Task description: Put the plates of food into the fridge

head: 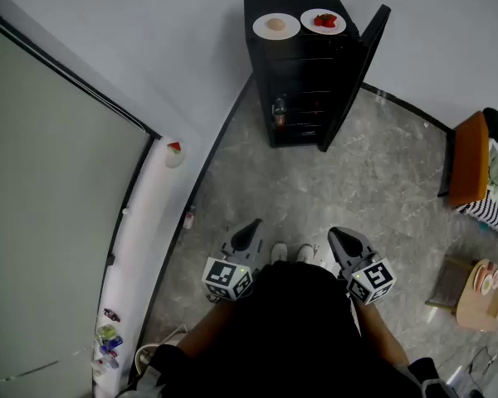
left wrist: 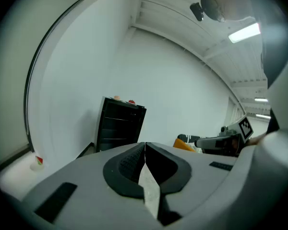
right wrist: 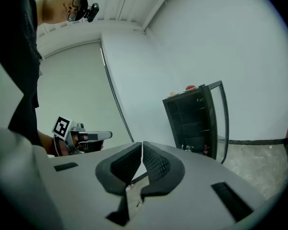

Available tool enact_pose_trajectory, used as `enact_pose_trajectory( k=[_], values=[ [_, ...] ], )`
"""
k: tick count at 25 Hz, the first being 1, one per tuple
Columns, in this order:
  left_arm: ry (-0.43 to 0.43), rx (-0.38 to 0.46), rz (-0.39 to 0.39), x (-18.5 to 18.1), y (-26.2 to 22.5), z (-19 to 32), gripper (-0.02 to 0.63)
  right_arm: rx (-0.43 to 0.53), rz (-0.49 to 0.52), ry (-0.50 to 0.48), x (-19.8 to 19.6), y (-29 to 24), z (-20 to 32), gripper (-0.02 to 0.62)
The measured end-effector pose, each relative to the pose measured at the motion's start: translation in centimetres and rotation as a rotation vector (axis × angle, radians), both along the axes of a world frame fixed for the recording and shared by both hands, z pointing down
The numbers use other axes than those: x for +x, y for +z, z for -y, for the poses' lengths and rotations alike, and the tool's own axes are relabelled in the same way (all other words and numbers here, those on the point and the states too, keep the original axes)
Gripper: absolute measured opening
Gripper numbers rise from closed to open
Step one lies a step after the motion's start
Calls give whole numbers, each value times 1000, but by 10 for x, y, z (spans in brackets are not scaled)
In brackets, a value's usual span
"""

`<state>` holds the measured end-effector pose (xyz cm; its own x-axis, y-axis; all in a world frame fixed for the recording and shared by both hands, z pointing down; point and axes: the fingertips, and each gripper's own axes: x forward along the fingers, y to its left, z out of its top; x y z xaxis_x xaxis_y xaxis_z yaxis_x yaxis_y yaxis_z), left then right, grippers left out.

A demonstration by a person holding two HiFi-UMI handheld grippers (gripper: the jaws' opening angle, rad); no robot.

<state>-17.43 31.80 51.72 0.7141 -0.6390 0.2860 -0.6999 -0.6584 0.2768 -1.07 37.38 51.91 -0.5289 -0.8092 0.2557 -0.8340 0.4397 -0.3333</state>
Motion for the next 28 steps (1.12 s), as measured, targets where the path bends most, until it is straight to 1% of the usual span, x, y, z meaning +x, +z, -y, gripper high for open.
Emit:
enact_pose_trajectory(
  k=[4,7,10,12,15,19,23,25,28],
  values=[
    [11,6,13,-1,-1,-4,23,10,5,-4,-3,-5,-7,28],
    [24,14,25,5,-1,-7,23,47,45,-9,-3,-12,-8,28],
    [52,39,48,14,-2,-15,23,44,22,7,2,-11,-10,28],
    [60,44,55,19,-4,-18,23,50,34,28,7,-12,-10,28],
    [66,62,63,26,-8,-17,23,64,43,30,15,-12,-10,28],
    [42,61,73,36,-11,-17,23,50,68,19,29,-9,-11,28],
    [14,76,76,44,-13,-20,23,35,60,-7,42,1,-14,28],
    [-8,78,78,45,-11,-22,23,16,49,-12,49,9,-13,28],
    [-33,69,78,43,-9,-29,23,-5,78,-7,56,13,-19,28]
  ],
)
